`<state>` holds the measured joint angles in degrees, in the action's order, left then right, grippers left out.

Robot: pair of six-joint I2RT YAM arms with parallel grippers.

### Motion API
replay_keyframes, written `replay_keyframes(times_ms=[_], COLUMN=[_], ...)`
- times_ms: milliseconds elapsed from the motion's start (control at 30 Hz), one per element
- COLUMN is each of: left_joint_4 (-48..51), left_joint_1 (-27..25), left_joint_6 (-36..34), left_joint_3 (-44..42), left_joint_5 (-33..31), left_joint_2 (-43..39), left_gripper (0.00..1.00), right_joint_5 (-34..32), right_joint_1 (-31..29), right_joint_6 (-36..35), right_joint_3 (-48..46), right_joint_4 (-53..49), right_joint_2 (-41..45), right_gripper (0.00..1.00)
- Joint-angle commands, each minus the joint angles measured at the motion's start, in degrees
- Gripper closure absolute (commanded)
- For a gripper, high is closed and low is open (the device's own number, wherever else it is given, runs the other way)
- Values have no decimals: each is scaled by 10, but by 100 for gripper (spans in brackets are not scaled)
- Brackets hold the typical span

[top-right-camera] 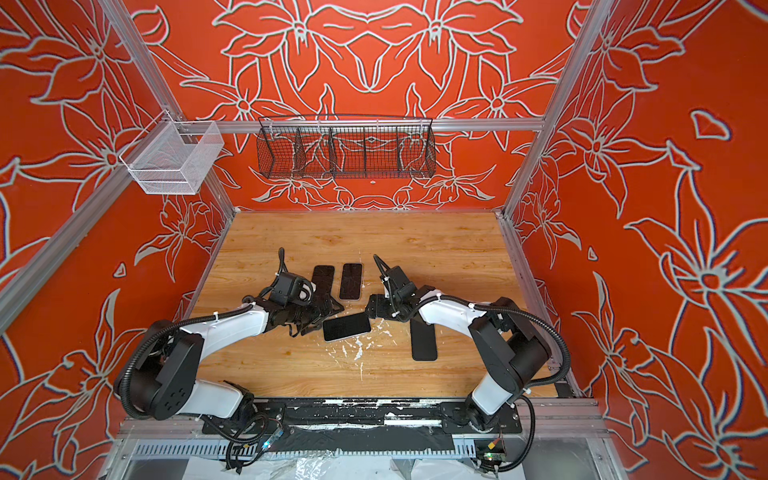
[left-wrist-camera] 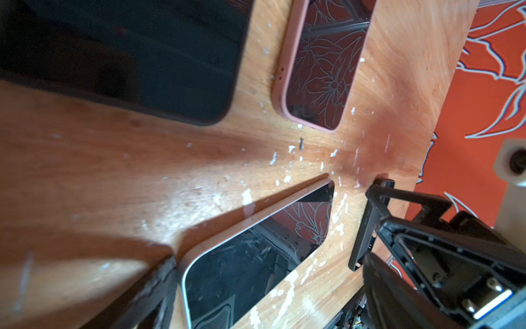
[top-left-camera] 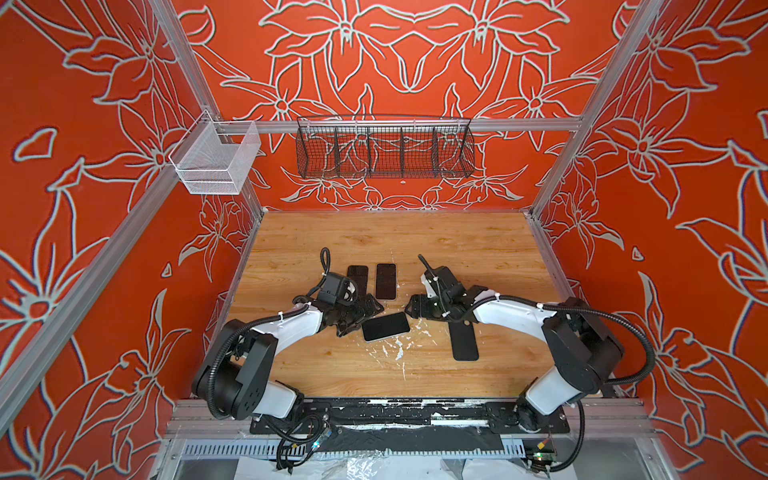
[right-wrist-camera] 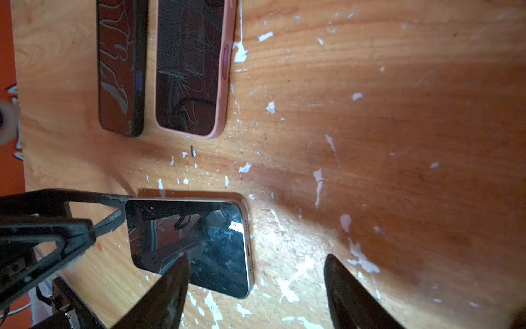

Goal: Put the phone into the phone case

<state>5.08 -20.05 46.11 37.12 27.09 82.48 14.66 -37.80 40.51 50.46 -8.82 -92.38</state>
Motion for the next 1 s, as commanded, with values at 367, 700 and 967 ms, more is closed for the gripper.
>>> replay_keyframes(times_ms=[367, 700, 967], left_joint_4=[28, -64, -84], left_joint_1=[-10, -12, -19], left_joint_6=[25, 77, 91], left_joint_3=[-22, -58, -69], left_joint_5=[-22, 21, 19], left_joint_2=[-62, -20, -15], left_gripper=[2, 2, 2], right_joint_5=[91, 145, 186], right_joint_1=[4, 3, 3], right_joint_6=[-24, -20, -6], right_joint_3=[7, 8, -3], right_joint_4=[-2, 28, 69], right_joint_2=[-42, -80, -88], right_gripper=[27, 28, 29])
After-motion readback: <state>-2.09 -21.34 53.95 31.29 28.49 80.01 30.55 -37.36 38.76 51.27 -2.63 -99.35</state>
